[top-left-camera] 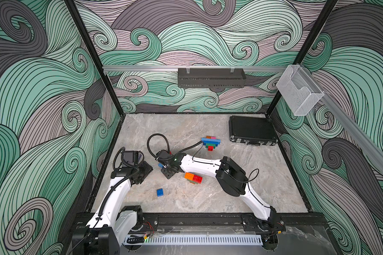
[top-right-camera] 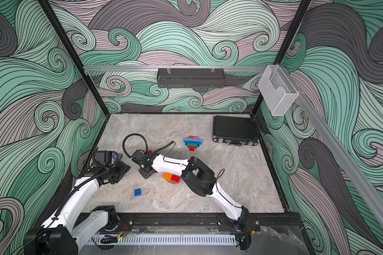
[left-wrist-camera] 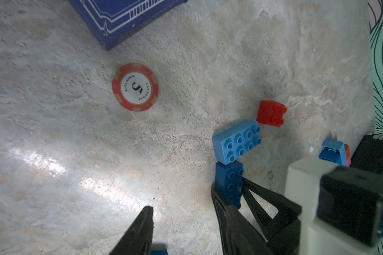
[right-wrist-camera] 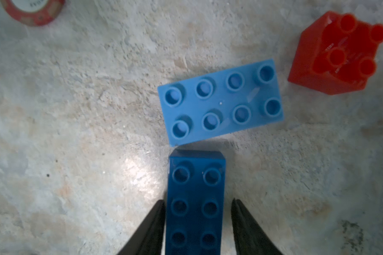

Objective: Assemble a heart with lego
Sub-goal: Pick up the lego brick from the center of the board.

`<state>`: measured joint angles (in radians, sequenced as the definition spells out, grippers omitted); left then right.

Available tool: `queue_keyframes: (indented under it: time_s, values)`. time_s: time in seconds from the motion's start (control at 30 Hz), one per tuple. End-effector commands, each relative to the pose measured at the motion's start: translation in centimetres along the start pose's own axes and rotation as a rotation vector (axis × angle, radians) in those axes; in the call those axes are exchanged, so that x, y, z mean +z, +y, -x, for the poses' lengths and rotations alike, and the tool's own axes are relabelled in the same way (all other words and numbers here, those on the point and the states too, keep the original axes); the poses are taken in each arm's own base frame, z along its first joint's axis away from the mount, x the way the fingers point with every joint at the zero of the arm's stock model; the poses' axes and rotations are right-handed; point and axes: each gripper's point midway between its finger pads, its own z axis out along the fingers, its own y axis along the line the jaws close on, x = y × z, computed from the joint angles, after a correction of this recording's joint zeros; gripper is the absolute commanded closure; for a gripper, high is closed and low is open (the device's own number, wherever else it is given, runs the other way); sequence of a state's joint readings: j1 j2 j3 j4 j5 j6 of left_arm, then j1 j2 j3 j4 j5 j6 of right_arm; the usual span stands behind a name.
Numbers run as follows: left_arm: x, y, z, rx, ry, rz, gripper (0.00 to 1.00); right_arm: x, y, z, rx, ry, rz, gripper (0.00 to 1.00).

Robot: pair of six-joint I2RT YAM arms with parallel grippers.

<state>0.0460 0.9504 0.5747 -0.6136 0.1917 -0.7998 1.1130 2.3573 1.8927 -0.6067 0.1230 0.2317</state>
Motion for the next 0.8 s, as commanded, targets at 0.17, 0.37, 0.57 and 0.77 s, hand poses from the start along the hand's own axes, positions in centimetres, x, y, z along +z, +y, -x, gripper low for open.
queue_keyframes:
  time_s: [0.17,0.37,0.57,0.77]
  values:
    - [0.1,-0.2,-0.6,0.001,0.025,-0.036,0.47,-1.1,-1.0,0.9,-0.06,-0.023,0.001,0.68]
    - [0.8,-2.1,-1.8,0.013,0.128,-0.135,0.47,-5.3,-2.2,3.0,-0.097,-0.123,0.112,0.73]
    - [1.9,-4.1,-2.6,0.011,0.225,-0.226,0.48,-8.8,-7.2,2.2,-0.06,-0.161,0.077,0.73]
    - [1.7,-7.7,-4.2,0.136,0.291,-0.297,0.47,-10.6,-11.9,-3.1,0.005,-0.082,-0.029,0.73]
